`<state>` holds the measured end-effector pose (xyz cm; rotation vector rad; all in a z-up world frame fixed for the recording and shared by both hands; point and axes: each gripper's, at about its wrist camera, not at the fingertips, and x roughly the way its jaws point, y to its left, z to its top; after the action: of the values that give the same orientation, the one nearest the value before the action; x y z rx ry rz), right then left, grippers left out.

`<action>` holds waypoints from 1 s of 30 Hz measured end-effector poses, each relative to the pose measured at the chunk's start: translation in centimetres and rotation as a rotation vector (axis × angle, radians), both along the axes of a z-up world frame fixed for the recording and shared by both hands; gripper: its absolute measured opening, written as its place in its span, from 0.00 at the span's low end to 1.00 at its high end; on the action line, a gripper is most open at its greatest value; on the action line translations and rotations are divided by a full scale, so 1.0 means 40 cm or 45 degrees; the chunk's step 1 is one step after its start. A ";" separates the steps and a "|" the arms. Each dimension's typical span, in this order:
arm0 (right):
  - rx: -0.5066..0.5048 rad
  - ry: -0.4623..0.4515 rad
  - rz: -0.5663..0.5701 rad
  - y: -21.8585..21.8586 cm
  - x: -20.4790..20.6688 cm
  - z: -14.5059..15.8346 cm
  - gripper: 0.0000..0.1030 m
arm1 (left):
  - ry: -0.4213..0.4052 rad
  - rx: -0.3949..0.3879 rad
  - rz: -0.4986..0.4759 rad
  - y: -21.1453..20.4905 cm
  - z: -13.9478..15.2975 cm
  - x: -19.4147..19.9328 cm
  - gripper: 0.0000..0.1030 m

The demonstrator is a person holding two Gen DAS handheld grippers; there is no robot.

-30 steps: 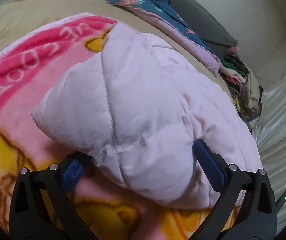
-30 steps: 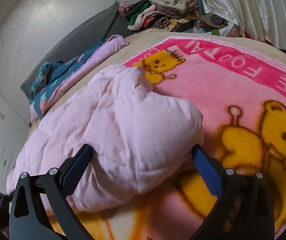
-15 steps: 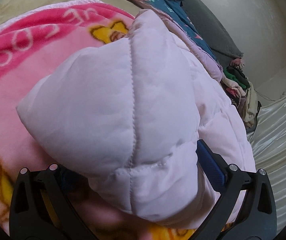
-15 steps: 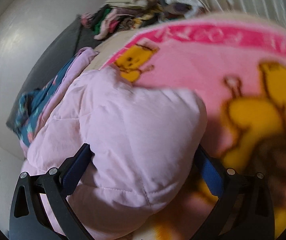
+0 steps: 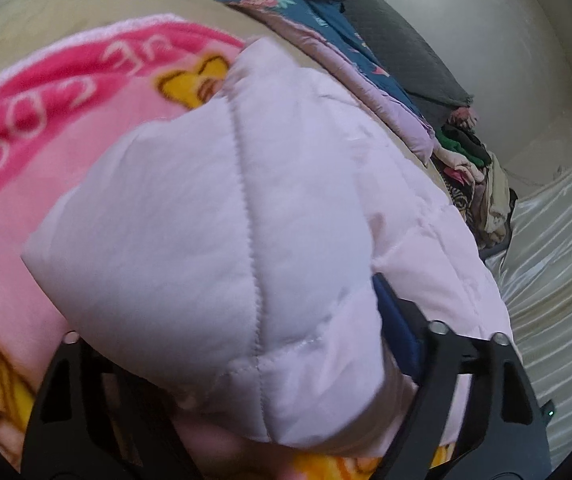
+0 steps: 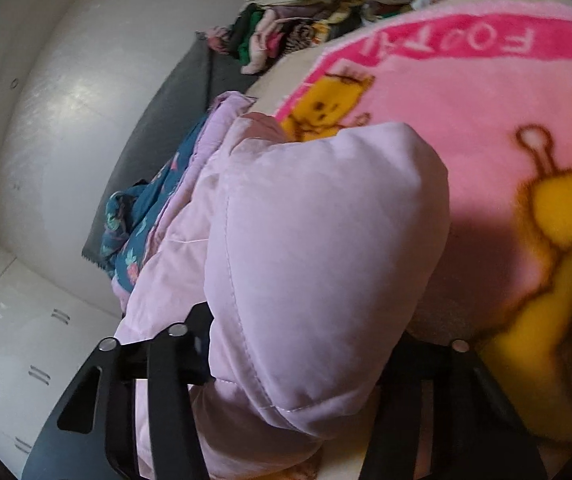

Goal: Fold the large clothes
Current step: 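Grasp the jacket bundle edge with both tools and lift it, then roll the lifted bundle edge over onto the jacket with both tools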

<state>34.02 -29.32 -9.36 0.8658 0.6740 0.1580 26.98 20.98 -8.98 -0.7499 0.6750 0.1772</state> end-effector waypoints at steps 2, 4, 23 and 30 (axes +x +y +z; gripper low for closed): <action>-0.017 -0.008 0.010 0.004 -0.005 0.011 0.43 | -0.006 0.034 -0.012 -0.007 0.011 0.000 0.60; -0.048 -0.019 0.019 0.010 -0.008 0.020 0.41 | -0.009 0.062 -0.022 -0.013 0.020 -0.001 0.55; -0.239 -0.111 0.108 0.036 -0.015 0.097 0.34 | -0.056 0.166 -0.058 -0.017 0.096 -0.003 0.36; -0.314 -0.168 0.134 0.047 -0.051 0.143 0.33 | -0.109 0.225 -0.069 -0.036 0.153 -0.032 0.35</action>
<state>31.98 -27.44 -3.66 0.5783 0.6013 0.2196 25.69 19.55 -2.87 -0.5661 0.5896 0.1518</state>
